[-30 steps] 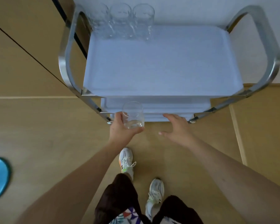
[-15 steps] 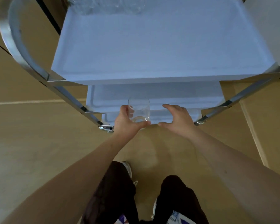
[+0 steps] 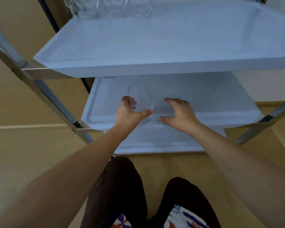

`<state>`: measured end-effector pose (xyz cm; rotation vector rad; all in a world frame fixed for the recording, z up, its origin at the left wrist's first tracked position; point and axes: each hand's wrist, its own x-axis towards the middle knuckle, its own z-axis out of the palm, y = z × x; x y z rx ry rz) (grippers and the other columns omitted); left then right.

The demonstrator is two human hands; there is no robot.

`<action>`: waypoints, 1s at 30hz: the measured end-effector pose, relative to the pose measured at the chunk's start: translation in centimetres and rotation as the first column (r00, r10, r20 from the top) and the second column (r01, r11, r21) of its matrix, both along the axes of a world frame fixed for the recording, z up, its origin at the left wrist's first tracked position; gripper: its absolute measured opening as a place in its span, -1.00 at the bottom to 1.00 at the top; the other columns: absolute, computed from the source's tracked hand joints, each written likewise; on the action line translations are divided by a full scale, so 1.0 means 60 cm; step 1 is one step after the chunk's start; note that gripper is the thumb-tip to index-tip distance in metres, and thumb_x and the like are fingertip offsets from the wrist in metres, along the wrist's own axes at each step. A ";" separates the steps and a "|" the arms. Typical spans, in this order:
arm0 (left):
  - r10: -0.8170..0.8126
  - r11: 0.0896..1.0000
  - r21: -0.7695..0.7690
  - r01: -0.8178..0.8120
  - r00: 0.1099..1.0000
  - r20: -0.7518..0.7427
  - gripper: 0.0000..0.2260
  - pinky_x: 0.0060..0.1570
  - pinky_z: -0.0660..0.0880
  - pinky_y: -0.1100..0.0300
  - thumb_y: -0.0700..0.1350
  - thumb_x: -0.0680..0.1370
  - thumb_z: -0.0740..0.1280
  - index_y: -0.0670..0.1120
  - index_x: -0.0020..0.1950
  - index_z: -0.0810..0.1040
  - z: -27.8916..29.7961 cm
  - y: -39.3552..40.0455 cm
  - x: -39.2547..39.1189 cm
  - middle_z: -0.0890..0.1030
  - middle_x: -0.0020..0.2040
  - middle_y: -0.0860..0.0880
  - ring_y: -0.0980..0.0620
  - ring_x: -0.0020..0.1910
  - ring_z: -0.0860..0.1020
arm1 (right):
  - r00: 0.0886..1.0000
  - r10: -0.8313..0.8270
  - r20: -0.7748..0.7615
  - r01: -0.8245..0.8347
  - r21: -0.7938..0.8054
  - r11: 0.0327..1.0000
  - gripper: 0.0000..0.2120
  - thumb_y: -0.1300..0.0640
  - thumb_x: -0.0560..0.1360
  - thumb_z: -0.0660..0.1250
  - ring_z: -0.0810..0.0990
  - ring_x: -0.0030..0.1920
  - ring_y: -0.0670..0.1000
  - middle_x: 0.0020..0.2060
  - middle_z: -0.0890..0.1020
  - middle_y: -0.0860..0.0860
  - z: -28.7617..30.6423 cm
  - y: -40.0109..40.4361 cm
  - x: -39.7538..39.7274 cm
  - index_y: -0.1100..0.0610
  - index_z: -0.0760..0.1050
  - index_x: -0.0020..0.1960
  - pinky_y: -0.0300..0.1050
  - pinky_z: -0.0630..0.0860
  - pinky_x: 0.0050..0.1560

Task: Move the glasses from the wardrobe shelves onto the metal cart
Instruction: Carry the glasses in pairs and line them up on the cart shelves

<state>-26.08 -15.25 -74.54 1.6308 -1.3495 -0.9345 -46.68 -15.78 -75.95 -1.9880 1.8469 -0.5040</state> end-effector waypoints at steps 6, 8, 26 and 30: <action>0.033 0.998 -0.051 -0.033 0.999 -0.009 -0.35 0.14 0.57 0.00 0.06 0.26 0.68 0.01 0.20 0.43 -0.013 -0.028 0.012 0.57 0.13 0.08 0.10 0.10 0.57 | 0.999 0.029 0.031 -0.026 -0.080 0.996 -0.22 -0.20 0.40 0.51 0.34 0.46 0.20 0.47 0.43 0.06 -0.040 -0.046 0.031 0.00 0.34 0.53 -0.05 0.25 0.44; 0.040 0.996 -0.077 -0.039 0.999 0.009 -0.37 0.09 0.57 0.07 0.03 0.28 0.68 0.01 0.22 0.43 -0.017 -0.036 0.010 0.57 0.14 0.07 0.09 0.10 0.57 | 0.998 0.036 0.045 -0.031 -0.107 0.994 -0.23 -0.19 0.39 0.52 0.37 0.44 0.20 0.45 0.45 0.08 -0.054 -0.051 0.038 0.02 0.36 0.51 -0.03 0.27 0.44; -0.081 0.996 0.001 0.090 0.897 0.435 -0.28 0.33 0.39 0.08 0.08 0.40 0.58 0.06 0.49 0.38 -0.042 -0.086 0.076 0.48 0.43 0.01 -0.06 0.39 0.44 | 0.991 0.011 0.135 0.016 -0.200 0.980 -0.15 -0.13 0.36 0.57 0.44 0.38 0.22 0.39 0.50 0.14 -0.053 -0.062 0.072 0.13 0.32 0.52 -0.04 0.34 0.35; -0.053 0.997 -0.008 0.077 0.766 0.641 -0.52 0.45 0.27 -0.03 0.18 0.59 0.30 0.09 0.49 0.42 -0.064 -0.097 0.124 0.43 0.50 -0.02 -0.13 0.49 0.30 | 0.949 -0.022 0.314 0.086 -0.192 0.977 0.01 -0.16 0.28 0.63 0.48 0.36 0.11 0.37 0.51 0.10 -0.044 -0.071 0.105 0.08 0.21 0.56 -0.07 0.40 0.33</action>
